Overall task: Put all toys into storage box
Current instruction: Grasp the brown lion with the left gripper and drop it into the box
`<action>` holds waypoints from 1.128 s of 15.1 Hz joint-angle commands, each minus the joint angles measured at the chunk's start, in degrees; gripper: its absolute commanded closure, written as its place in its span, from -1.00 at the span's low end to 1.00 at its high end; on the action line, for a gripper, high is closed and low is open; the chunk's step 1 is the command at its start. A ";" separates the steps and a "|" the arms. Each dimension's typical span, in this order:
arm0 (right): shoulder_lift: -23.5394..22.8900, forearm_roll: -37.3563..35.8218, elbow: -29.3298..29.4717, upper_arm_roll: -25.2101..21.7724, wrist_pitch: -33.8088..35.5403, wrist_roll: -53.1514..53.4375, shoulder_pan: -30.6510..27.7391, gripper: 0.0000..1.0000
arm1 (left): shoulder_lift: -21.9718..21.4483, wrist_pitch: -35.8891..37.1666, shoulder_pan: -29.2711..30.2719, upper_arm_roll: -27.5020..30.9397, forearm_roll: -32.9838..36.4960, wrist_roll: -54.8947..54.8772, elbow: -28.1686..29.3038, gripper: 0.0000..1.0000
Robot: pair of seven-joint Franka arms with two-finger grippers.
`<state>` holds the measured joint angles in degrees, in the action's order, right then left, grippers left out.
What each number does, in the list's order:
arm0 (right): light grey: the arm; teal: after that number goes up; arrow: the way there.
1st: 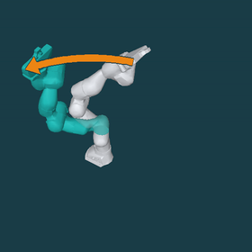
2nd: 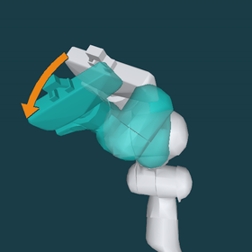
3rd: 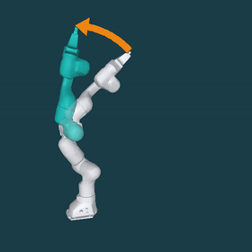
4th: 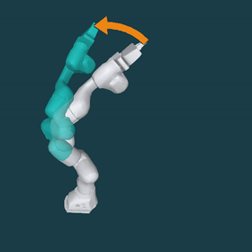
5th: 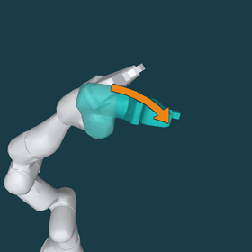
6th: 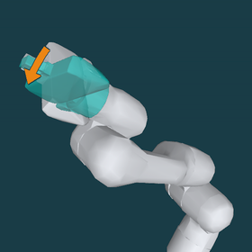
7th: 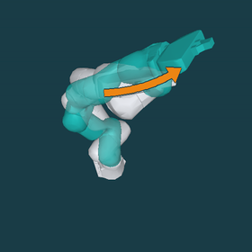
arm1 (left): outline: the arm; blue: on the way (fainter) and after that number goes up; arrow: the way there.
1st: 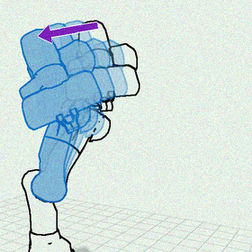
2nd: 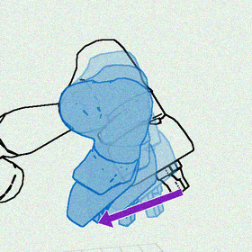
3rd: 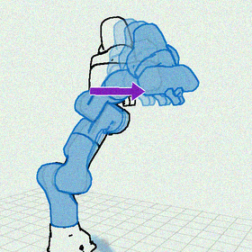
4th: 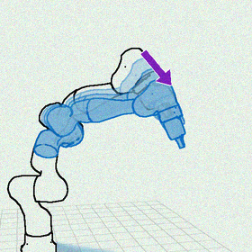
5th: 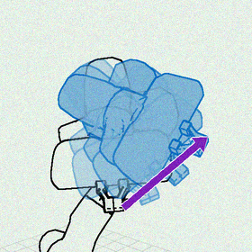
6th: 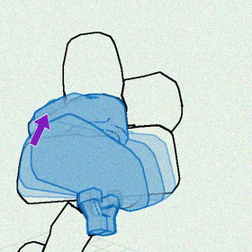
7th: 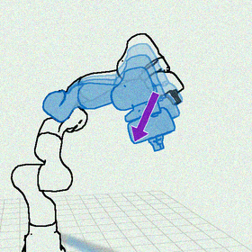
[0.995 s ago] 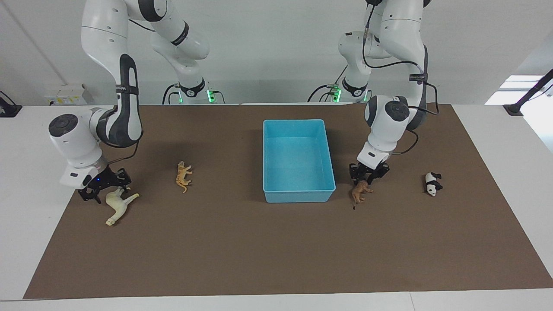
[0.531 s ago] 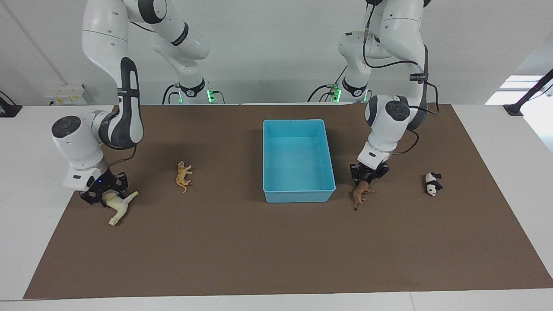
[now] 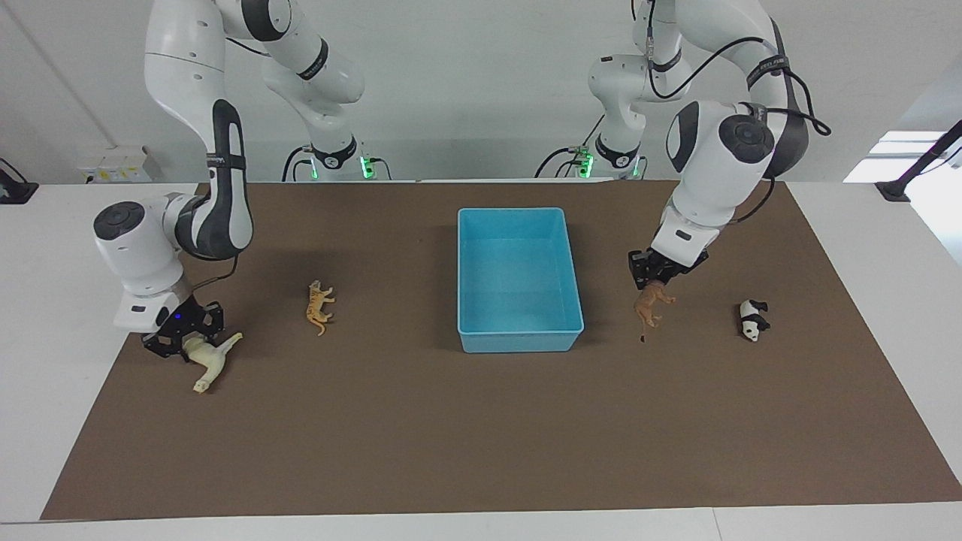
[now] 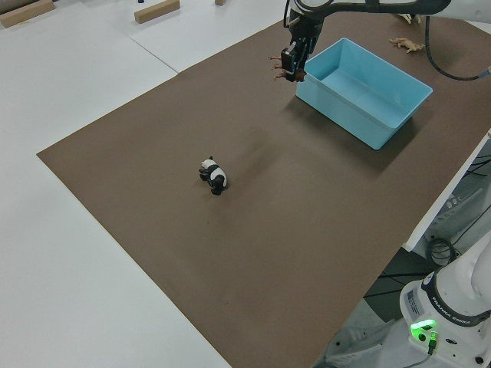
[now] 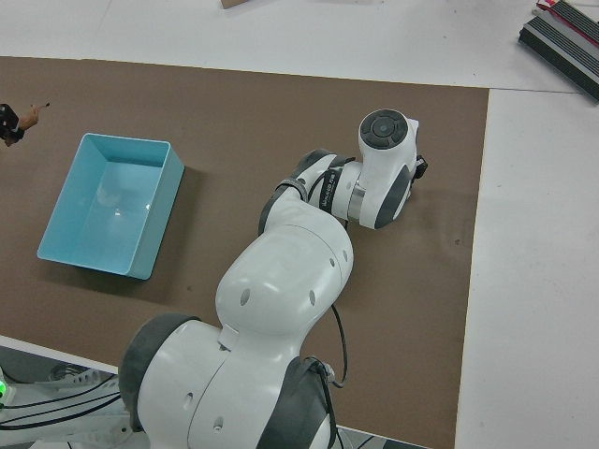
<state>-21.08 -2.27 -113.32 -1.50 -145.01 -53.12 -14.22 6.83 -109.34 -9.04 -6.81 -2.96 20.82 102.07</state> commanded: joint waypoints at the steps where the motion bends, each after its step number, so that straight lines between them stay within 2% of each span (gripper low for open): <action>1: 1.04 1.21 1.69 0.10 0.60 -0.32 -0.11 1.00 | -1.56 -0.51 -3.87 -2.94 -1.61 12.69 0.49 1.00; 3: 2.36 1.21 3.01 0.09 3.32 -0.32 -0.11 1.00 | -1.82 -6.65 -8.87 -3.13 -1.61 20.37 2.50 1.00; 5: 4.29 1.21 4.76 0.09 7.62 0.20 -0.11 1.00 | -1.48 -9.04 -13.00 -3.13 -1.61 24.94 3.92 0.97; 6: 5.60 1.21 5.64 0.09 10.42 1.51 -0.11 1.00 | -1.56 -10.36 -14.68 -3.13 -1.61 26.79 5.49 0.86; 7: 6.83 1.21 6.61 0.36 13.06 3.35 -0.11 1.00 | -1.91 -11.85 -16.26 -3.13 -1.61 27.51 7.24 0.62; 8: 8.15 1.21 7.49 0.53 16.22 5.28 -0.02 1.00 | -2.43 -11.78 -16.71 -3.04 -1.61 27.52 8.31 0.05; 9: 9.03 1.21 8.45 0.62 19.12 7.04 -0.02 1.00 | -2.61 -10.91 -16.63 -3.04 -1.61 27.52 8.06 -0.87; 10: 9.91 1.21 9.94 0.71 22.11 8.89 0.59 1.00 | -2.62 -9.68 -16.37 -3.04 -1.61 27.43 7.62 -1.00; 13: 12.98 1.30 13.55 0.62 30.46 17.48 4.27 1.00 | -5.07 -3.71 -14.18 -1.99 -1.00 26.55 6.21 -1.00; 14: 14.13 1.30 14.08 0.62 32.66 21.78 6.20 1.00 | -6.29 -0.82 -10.86 -1.72 -0.38 23.77 6.03 -1.00; 17: 16.25 1.13 16.63 0.71 38.38 38.37 15.32 1.00 | -7.36 0.35 0.91 -1.63 -0.11 5.42 6.21 -1.00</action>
<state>-5.97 -1.41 -98.39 -0.93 -110.03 -24.96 -4.37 0.90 -110.62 -15.59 -8.29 -3.19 36.42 107.54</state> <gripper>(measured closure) 0.493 0.000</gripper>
